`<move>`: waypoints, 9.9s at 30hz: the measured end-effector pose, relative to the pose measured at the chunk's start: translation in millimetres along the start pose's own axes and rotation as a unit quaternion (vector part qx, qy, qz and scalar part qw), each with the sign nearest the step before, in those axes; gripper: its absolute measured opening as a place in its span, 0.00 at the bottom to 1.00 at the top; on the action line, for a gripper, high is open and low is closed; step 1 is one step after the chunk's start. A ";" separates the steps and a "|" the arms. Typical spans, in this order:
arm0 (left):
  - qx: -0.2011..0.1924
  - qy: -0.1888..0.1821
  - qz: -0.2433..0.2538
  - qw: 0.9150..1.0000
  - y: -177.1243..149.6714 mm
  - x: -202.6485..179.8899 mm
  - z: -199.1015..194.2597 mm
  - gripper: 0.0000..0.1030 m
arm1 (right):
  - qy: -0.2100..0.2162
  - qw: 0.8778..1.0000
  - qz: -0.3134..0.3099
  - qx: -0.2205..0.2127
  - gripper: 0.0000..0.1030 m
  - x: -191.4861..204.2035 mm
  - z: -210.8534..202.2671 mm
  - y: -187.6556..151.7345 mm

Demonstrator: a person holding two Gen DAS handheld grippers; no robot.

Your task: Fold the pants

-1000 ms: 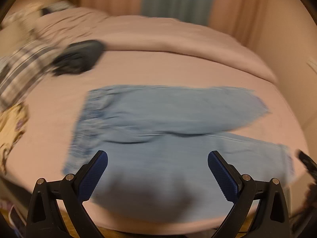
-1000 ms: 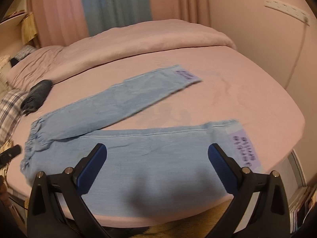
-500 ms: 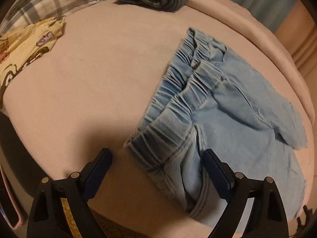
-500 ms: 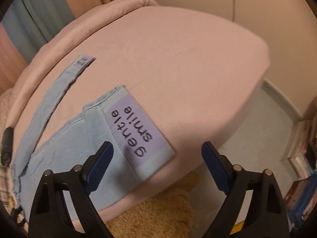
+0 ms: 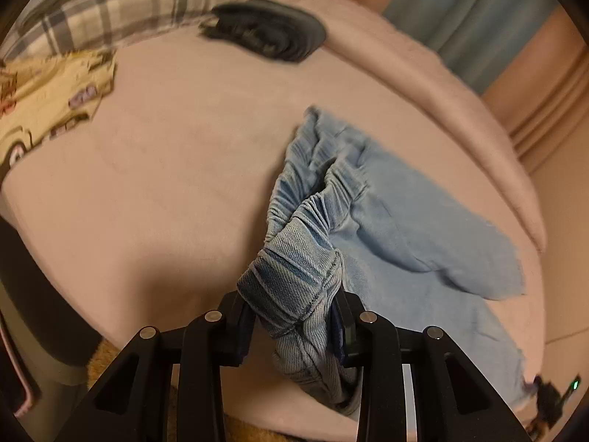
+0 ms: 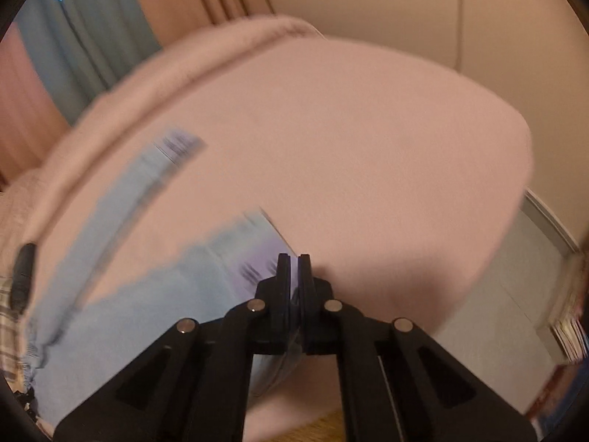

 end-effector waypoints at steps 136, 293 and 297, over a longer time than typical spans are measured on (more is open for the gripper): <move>-0.046 -0.032 0.071 0.996 23.5 -29.8 -6.7 0.93 | -0.037 0.995 -0.069 0.063 0.79 102.9 29.9 -34.1; 0.088 -0.020 0.071 0.993 -65.7 -17.7 34.1 0.21 | 0.043 0.995 0.083 0.027 0.07 -0.9 36.9 -33.2; 0.080 -0.013 0.086 0.993 -61.9 -26.1 22.6 0.21 | 0.038 0.996 0.086 0.001 0.06 8.4 14.9 -18.2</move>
Point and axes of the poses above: each gripper's, at about its wrist camera, not at the fingertips, and z roughly the way its jaws point, x to its left, y to its top, the point moved 4 cm from there along z, roughly the way its jaws point, and after that the axes turned 5 degrees about z, right-handed, at the moved point
